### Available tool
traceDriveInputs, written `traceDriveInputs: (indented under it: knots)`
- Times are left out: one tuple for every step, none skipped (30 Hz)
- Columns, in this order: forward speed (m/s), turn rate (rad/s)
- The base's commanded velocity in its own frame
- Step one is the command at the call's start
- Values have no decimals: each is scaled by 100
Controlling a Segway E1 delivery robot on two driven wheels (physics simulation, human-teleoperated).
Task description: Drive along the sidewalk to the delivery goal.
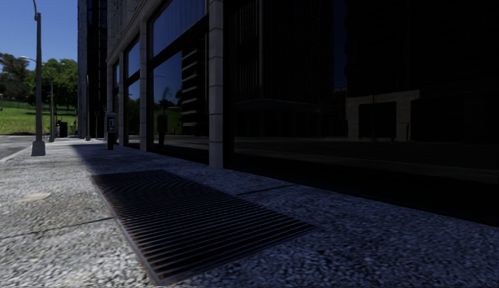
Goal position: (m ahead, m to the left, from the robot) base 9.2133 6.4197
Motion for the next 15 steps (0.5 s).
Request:
traceDriveInputs:
  knots:
    - [200,48]
    - [200,48]
    - [200,48]
    - [200,48]
    - [200,48]
    - [200,48]
    - [200,48]
    - [200,48]
    - [200,48]
    - [200,48]
    - [200,48]
    - [200,48]
    - [200,48]
    - [200,48]
    - [200,48]
